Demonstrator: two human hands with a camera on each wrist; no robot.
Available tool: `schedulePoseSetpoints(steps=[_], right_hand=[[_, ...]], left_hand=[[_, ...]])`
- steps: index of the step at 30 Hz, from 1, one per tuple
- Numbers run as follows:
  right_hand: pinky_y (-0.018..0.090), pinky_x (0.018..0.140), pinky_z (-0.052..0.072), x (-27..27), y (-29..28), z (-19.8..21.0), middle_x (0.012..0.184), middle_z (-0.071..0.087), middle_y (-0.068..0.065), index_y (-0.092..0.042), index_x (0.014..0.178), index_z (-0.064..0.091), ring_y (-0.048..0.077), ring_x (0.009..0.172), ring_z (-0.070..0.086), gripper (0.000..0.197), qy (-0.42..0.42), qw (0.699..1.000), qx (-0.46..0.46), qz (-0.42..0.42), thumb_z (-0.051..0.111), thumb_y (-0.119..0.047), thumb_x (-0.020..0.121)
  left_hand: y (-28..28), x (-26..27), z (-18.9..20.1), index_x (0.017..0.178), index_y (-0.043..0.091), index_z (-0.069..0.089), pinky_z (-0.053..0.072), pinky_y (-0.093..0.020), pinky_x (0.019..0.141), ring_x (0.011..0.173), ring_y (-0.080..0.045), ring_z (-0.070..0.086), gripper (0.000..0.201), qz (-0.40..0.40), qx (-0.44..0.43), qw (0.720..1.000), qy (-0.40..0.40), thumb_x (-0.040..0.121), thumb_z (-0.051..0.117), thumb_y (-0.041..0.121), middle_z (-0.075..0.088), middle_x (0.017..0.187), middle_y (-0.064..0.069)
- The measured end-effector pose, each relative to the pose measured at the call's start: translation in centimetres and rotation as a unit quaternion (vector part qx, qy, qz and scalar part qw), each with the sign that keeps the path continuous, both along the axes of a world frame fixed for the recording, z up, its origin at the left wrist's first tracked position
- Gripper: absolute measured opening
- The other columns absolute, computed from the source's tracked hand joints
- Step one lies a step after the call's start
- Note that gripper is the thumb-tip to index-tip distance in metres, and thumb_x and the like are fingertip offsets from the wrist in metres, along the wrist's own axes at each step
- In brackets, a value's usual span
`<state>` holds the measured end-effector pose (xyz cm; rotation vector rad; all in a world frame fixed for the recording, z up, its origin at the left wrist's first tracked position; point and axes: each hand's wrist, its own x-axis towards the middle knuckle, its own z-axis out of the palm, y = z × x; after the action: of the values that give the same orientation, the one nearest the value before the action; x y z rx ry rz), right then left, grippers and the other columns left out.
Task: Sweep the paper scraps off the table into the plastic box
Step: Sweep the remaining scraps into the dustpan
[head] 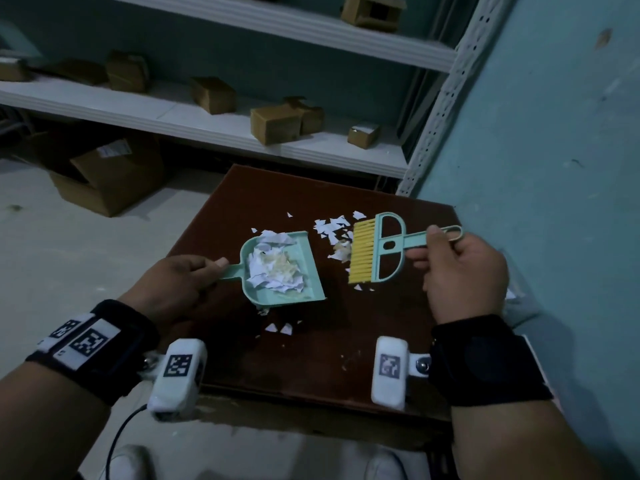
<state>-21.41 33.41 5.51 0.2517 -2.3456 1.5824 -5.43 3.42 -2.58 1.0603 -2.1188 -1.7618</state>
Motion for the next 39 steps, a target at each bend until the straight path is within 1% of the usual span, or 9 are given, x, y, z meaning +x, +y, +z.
schedulePoseSetpoints(steps=[9, 14, 18, 22, 28, 31, 33, 37, 39], right_hand=[[0.054, 0.069, 0.063, -6.0, 8.2, 2.3, 0.065, 0.076, -0.006, -0.020, 0.066, 0.072, 0.014, 0.060, 0.074, 0.042, 0.026, 0.991, -0.070, -0.107, 0.057, -0.045, 0.095], [0.051, 0.071, 0.064, -7.9, 13.3, 2.9, 0.067, 0.076, -0.007, -0.020, 0.064, 0.074, 0.013, 0.062, 0.074, 0.043, -0.015, 0.986, -0.055, -0.157, 0.055, -0.043, 0.095], [0.045, 0.073, 0.063, -8.5, 16.0, 2.3, 0.075, 0.078, -0.010, -0.034, 0.072, 0.077, 0.020, 0.069, 0.075, 0.044, -0.028, 0.984, -0.003, -0.176, 0.045, -0.056, 0.091], [0.024, 0.061, 0.044, -9.0, 17.5, 2.1, 0.081, 0.078, -0.001, -0.022, 0.076, 0.079, 0.019, 0.075, 0.070, 0.046, -0.026, 0.982, 0.029, -0.187, 0.047, -0.045, 0.100], [0.032, 0.059, 0.031, -9.2, 17.8, 2.1, 0.078, 0.072, 0.010, -0.005, 0.086, 0.075, 0.033, 0.069, 0.059, 0.046, 0.005, 0.976, 0.073, -0.206, 0.049, -0.039, 0.103], [0.037, 0.058, 0.016, -8.6, 17.5, 2.5, 0.067, 0.050, 0.006, -0.006, 0.074, 0.057, 0.026, 0.059, 0.036, 0.041, 0.000, 0.973, 0.103, -0.209, 0.049, -0.032, 0.105], [0.040, 0.054, 0.013, -8.4, 17.3, 2.6, 0.067, 0.044, 0.004, -0.011, 0.074, 0.050, 0.024, 0.060, 0.034, 0.038, -0.002, 0.972, 0.114, -0.207, 0.049, -0.031, 0.106], [0.022, 0.046, 0.015, -8.2, 17.1, 2.9, 0.064, 0.042, -0.001, -0.012, 0.076, 0.049, 0.023, 0.057, 0.038, 0.037, 0.003, 0.972, 0.120, -0.204, 0.046, -0.032, 0.106], [0.020, 0.045, 0.016, -7.9, 16.9, 3.2, 0.060, 0.040, -0.005, -0.012, 0.077, 0.051, 0.007, 0.052, 0.036, 0.038, 0.001, 0.973, 0.107, -0.204, 0.044, -0.033, 0.107]], left_hand=[[6.9, -6.6, 1.4, 0.069, 0.011, 0.071, 0.030, -0.021, 0.047, 0.042, -0.017, 0.038, 0.040, -0.041, -0.014, 0.999, 0.024, 0.094, 0.068, 0.043, 0.050, 0.051, -0.003], [11.4, -13.6, 4.3, 0.075, 0.003, 0.067, 0.030, -0.023, 0.047, 0.041, -0.018, 0.036, 0.045, -0.089, -0.053, 0.994, 0.021, 0.095, 0.069, 0.043, 0.046, 0.052, -0.007], [15.4, -19.4, 7.3, 0.072, 0.007, 0.068, 0.035, -0.024, 0.044, 0.042, -0.018, 0.041, 0.047, -0.141, -0.117, 0.983, 0.005, 0.092, 0.071, 0.050, 0.050, 0.055, -0.006], [19.2, -24.3, 10.4, 0.075, 0.012, 0.075, 0.041, -0.026, 0.049, 0.049, -0.019, 0.050, 0.042, -0.175, -0.207, 0.962, -0.023, 0.090, 0.073, 0.051, 0.060, 0.061, -0.005], [23.3, -29.0, 13.1, 0.087, 0.013, 0.079, 0.042, -0.025, 0.050, 0.064, -0.015, 0.060, 0.026, -0.221, -0.323, 0.919, -0.045, 0.088, 0.078, 0.038, 0.069, 0.075, -0.003], [24.6, -29.9, 13.8, 0.083, 0.015, 0.080, 0.045, -0.025, 0.052, 0.072, -0.017, 0.066, 0.024, -0.224, -0.385, 0.895, -0.034, 0.086, 0.079, 0.039, 0.074, 0.081, -0.004], [25.1, -30.0, 14.3, 0.078, 0.015, 0.078, 0.046, -0.027, 0.055, 0.075, -0.020, 0.067, 0.025, -0.214, -0.426, 0.879, -0.014, 0.086, 0.078, 0.038, 0.072, 0.077, -0.004], [25.2, -29.7, 15.4, 0.077, 0.017, 0.076, 0.039, -0.025, 0.050, 0.066, -0.014, 0.061, 0.023, -0.191, -0.467, 0.863, 0.011, 0.086, 0.075, 0.038, 0.069, 0.074, 0.001], [25.0, -29.5, 15.7, 0.076, 0.018, 0.076, 0.039, -0.026, 0.051, 0.064, -0.012, 0.060, 0.021, -0.190, -0.474, 0.860, 0.014, 0.086, 0.075, 0.036, 0.070, 0.075, 0.001]])
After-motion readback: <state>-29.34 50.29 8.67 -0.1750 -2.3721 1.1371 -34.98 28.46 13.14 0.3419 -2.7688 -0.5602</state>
